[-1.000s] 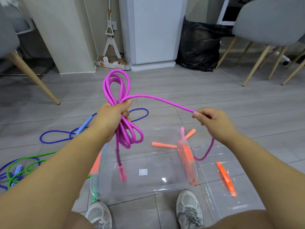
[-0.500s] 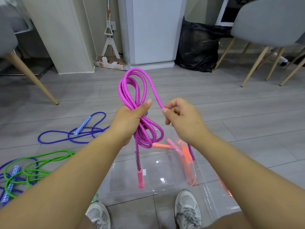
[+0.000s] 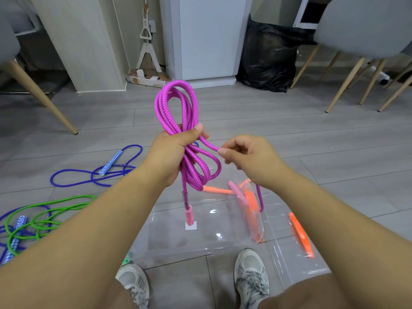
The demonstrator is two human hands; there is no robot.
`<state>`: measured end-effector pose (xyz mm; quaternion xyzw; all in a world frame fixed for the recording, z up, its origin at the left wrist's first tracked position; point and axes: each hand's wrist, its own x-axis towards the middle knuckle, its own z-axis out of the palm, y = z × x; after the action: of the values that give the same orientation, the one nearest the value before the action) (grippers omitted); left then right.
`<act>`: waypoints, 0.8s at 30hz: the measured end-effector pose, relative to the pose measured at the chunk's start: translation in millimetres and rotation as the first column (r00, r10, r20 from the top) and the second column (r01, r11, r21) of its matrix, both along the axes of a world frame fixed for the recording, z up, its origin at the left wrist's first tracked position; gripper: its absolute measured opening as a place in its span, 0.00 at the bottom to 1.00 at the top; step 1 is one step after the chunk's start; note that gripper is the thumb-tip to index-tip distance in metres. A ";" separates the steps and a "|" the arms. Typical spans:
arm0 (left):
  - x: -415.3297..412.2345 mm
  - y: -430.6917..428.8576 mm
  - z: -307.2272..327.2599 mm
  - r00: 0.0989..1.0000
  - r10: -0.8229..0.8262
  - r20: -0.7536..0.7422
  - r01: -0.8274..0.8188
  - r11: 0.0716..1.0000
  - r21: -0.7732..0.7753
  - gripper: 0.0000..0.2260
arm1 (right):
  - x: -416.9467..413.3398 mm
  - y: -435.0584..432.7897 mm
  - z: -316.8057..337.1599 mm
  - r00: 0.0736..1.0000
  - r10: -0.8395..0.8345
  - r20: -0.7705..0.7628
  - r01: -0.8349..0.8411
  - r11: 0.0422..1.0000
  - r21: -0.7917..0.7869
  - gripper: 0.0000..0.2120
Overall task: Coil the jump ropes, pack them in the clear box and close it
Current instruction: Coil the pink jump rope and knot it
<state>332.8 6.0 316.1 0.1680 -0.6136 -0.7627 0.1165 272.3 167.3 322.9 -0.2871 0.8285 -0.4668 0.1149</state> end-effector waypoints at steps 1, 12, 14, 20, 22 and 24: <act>0.3 -1.1 0.2 1.000 -0.007 0.006 0.007 1.000 0.014 0.14 | -3.3 5.6 -3.4 1.000 0.006 -0.003 -0.006 0.999 0.034 0.05; 4.0 -29.4 8.5 0.991 0.121 -0.054 -0.096 0.935 0.342 0.13 | -37.8 70.9 -43.2 0.992 -0.112 0.052 0.089 0.938 0.336 0.08; 4.1 -34.0 8.1 0.987 0.147 -0.067 -0.113 0.922 0.371 0.14 | -40.3 73.3 -46.2 0.993 -0.113 0.047 0.086 0.920 0.382 0.08; 4.9 -33.5 8.7 0.985 0.170 -0.043 -0.149 0.941 0.303 0.14 | -41.1 65.1 -45.8 0.993 -0.118 -0.030 0.118 0.880 0.459 0.06; 6.3 -30.0 8.6 0.983 0.183 -0.016 -0.178 0.968 0.179 0.14 | -37.5 59.6 -39.3 0.995 -0.060 -0.083 0.093 0.870 0.485 0.07; 7.3 -26.3 6.5 0.982 0.186 0.016 -0.186 0.982 -0.013 0.15 | -30.4 51.7 -27.8 0.994 0.012 -0.112 0.042 0.885 0.463 0.08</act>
<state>340.1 -20.3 322.6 0.2304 -0.6007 -0.7434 0.1831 241.9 219.0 295.0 -0.2704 0.9234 -0.2392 0.1301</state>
